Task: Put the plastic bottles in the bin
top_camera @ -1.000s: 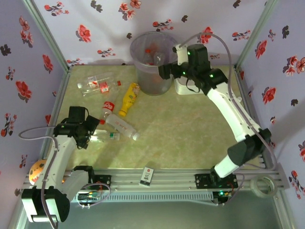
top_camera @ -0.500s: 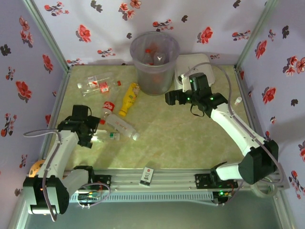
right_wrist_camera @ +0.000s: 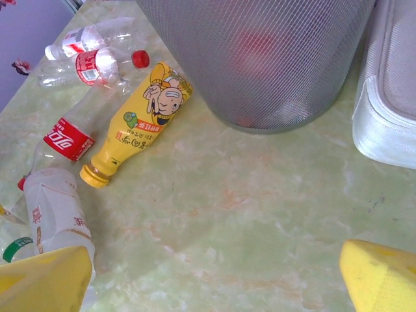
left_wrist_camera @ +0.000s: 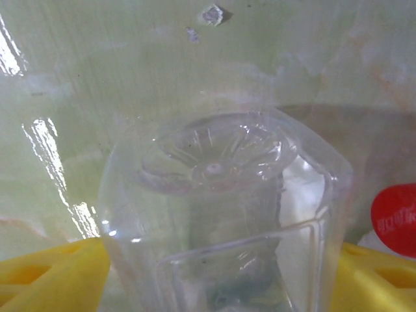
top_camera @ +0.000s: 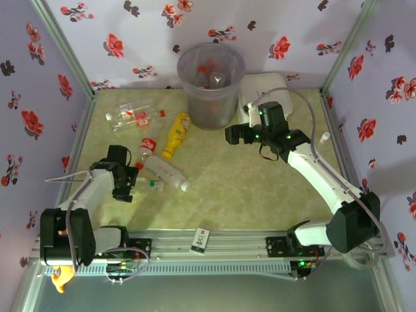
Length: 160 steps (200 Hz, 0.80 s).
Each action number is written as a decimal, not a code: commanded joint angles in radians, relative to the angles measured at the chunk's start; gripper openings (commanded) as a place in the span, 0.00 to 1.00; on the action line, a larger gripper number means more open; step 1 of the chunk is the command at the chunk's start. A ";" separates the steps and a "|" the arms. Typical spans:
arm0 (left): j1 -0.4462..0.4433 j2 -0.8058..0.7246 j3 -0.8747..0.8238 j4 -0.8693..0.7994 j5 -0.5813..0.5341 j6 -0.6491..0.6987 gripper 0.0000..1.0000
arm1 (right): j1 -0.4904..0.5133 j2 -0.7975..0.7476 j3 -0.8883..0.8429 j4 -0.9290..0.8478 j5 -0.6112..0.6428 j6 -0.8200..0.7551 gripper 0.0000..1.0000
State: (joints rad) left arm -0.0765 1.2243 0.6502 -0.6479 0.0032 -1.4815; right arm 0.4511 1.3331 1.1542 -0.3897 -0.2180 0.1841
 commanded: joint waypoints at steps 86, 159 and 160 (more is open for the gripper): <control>0.010 -0.297 0.111 -0.158 -0.132 0.088 0.48 | 0.264 0.185 0.217 -0.037 -0.048 -0.076 0.98; -0.089 -0.187 0.177 0.405 0.106 0.369 0.20 | 0.370 0.385 0.378 0.027 -0.273 0.058 0.88; -0.090 -0.185 0.177 0.412 0.109 0.369 0.20 | 0.371 0.387 0.381 0.024 -0.274 0.058 0.88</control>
State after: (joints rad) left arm -0.1116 1.0084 0.7761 -0.5129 0.0181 -1.2339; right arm 0.8211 1.6608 1.4837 -0.3775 -0.4114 0.1787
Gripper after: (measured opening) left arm 0.544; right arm 0.890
